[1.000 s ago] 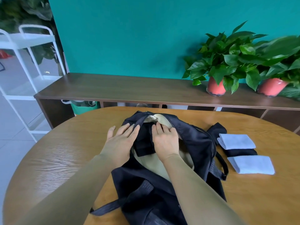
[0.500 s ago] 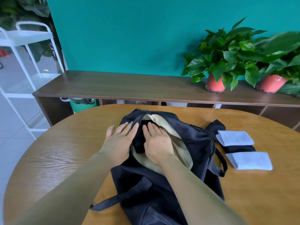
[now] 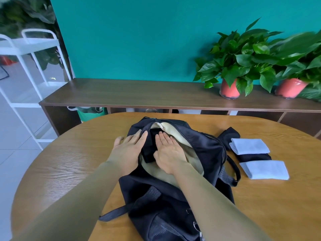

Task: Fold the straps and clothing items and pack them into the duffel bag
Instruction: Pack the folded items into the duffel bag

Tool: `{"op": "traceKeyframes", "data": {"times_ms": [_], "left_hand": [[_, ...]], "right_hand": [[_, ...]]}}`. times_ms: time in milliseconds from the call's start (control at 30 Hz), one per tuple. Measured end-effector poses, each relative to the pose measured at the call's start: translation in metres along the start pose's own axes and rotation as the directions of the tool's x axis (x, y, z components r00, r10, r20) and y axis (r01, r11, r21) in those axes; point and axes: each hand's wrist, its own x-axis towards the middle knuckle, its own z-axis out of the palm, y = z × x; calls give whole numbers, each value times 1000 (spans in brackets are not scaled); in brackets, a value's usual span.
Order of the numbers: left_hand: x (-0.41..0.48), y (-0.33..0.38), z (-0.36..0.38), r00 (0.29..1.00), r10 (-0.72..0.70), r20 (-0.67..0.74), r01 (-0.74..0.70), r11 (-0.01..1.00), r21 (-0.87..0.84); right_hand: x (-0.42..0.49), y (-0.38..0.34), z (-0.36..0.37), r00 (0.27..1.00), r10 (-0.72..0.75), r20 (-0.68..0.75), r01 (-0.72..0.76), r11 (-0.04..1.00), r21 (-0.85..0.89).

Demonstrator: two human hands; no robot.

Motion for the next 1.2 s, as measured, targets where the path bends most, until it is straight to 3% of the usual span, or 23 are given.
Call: {"op": "traceKeyframes", "data": {"times_ms": [300, 500, 733, 1000, 1200], "left_hand": [[-24, 13, -26, 999, -28, -17, 28, 1000, 13], [-43, 39, -38, 999, -5, -49, 6, 1000, 26], [-41, 106, -44, 990, 109, -91, -107, 994, 21], [-24, 187, -53, 973, 222, -65, -219, 975, 42], [-8, 238, -46, 951, 307, -41, -306, 952, 34]], "right_hand": [[-48, 11, -28, 995, -30, -97, 35, 998, 57], [-106, 28, -39, 915, 35, -401, 26, 989, 146], [-163, 83, -46, 933, 129, -337, -103, 990, 96], [-209, 145, -39, 883, 238, -404, -194, 970, 147], [-228, 206, -17, 906, 359, -225, -350, 933, 81]]}}
